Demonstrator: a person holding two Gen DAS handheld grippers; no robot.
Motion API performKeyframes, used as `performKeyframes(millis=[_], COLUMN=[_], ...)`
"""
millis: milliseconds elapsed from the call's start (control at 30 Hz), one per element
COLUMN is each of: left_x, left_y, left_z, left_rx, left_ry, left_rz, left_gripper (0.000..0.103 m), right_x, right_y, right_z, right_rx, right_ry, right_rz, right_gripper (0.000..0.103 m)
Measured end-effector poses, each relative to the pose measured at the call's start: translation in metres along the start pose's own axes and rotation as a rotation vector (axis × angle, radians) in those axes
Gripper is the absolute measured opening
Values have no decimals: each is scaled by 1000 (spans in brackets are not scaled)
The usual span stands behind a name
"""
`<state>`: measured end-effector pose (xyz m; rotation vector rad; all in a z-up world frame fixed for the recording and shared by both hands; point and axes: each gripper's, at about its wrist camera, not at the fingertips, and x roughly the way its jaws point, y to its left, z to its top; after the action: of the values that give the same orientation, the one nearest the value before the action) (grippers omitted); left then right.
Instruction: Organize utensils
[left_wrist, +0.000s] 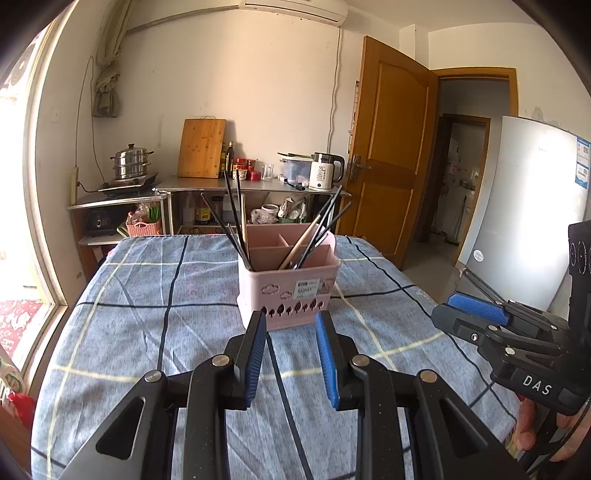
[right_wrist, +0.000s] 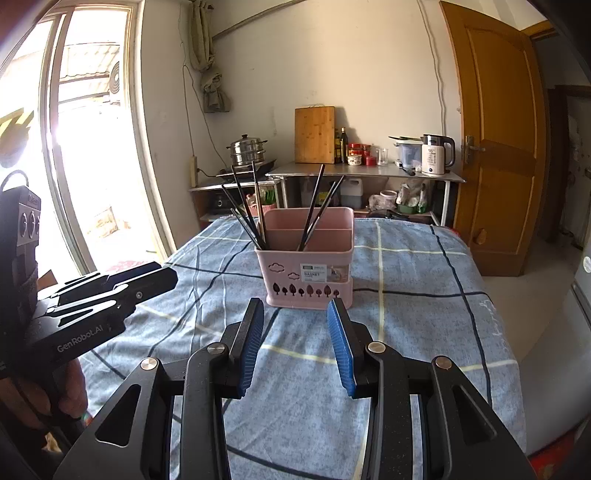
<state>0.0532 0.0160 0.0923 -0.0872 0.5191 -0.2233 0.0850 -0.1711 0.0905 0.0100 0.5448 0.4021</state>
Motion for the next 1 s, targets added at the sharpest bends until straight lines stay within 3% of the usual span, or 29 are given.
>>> performKeyframes(millis=[400, 1000], left_x=[-11, -6], left_y=[-4, 1], left_z=[-28, -32], left_rx=[-11, -23], left_ry=[15, 22], left_rz=[17, 24], left_gripper=[27, 27], right_x=[-11, -9], right_y=[6, 7], right_z=[-23, -24], right_rx=[-17, -14], right_ry=[-10, -6], right_rz=[-16, -34], right_gripper=[37, 37])
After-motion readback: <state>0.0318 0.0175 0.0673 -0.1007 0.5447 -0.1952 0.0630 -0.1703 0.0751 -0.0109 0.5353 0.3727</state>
